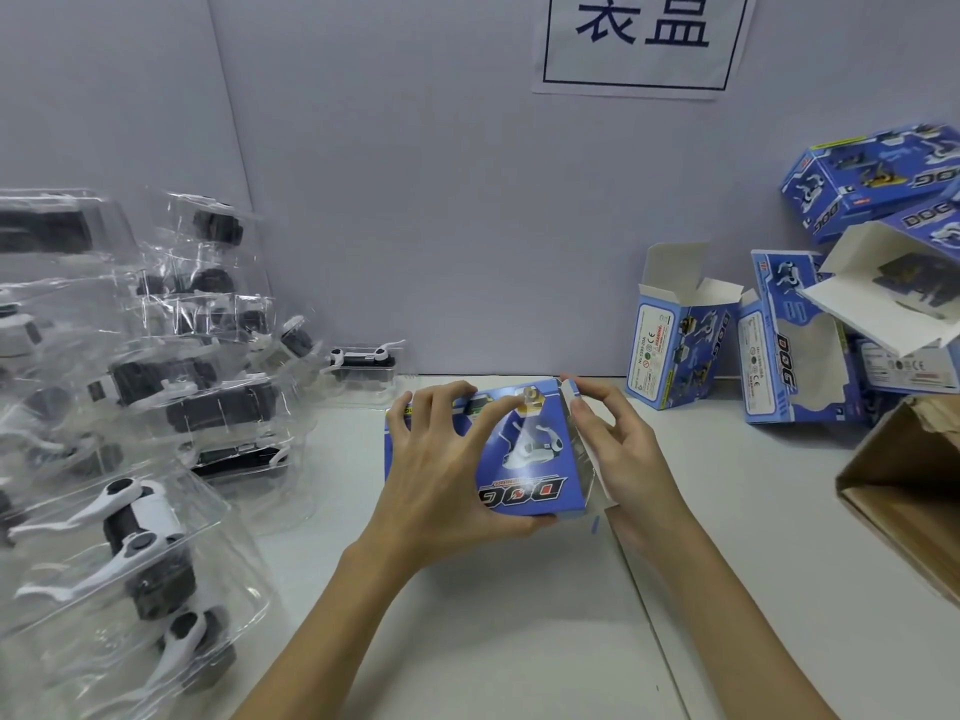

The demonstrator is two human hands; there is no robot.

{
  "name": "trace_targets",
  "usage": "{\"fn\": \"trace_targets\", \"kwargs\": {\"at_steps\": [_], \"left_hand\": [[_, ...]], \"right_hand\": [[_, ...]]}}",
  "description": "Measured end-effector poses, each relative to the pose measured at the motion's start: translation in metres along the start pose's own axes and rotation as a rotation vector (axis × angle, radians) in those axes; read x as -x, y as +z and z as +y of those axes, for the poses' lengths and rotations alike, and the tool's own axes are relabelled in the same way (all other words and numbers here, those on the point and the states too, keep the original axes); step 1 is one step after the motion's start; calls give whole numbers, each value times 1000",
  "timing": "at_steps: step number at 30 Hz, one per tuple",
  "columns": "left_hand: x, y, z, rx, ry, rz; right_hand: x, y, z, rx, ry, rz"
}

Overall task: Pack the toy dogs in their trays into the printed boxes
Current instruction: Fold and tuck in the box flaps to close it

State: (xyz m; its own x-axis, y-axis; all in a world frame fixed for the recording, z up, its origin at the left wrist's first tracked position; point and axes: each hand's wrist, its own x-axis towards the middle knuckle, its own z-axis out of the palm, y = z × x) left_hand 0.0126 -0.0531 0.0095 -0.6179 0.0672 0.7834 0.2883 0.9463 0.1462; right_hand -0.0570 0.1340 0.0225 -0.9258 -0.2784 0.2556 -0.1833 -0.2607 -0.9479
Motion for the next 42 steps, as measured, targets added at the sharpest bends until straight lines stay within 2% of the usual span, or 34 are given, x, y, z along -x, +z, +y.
{"fn": "trace_targets", "kwargs": {"at_steps": [18, 23, 42], "left_hand": [[-1, 3, 6, -46, 55, 18], [-2, 1, 9, -16, 9, 14], [-2, -1, 12, -86, 44, -56]], "right_hand": [[-1, 0, 4, 16, 18, 91], [2, 9, 2, 47, -83, 84], [5, 13, 0, 108, -68, 86]]}}
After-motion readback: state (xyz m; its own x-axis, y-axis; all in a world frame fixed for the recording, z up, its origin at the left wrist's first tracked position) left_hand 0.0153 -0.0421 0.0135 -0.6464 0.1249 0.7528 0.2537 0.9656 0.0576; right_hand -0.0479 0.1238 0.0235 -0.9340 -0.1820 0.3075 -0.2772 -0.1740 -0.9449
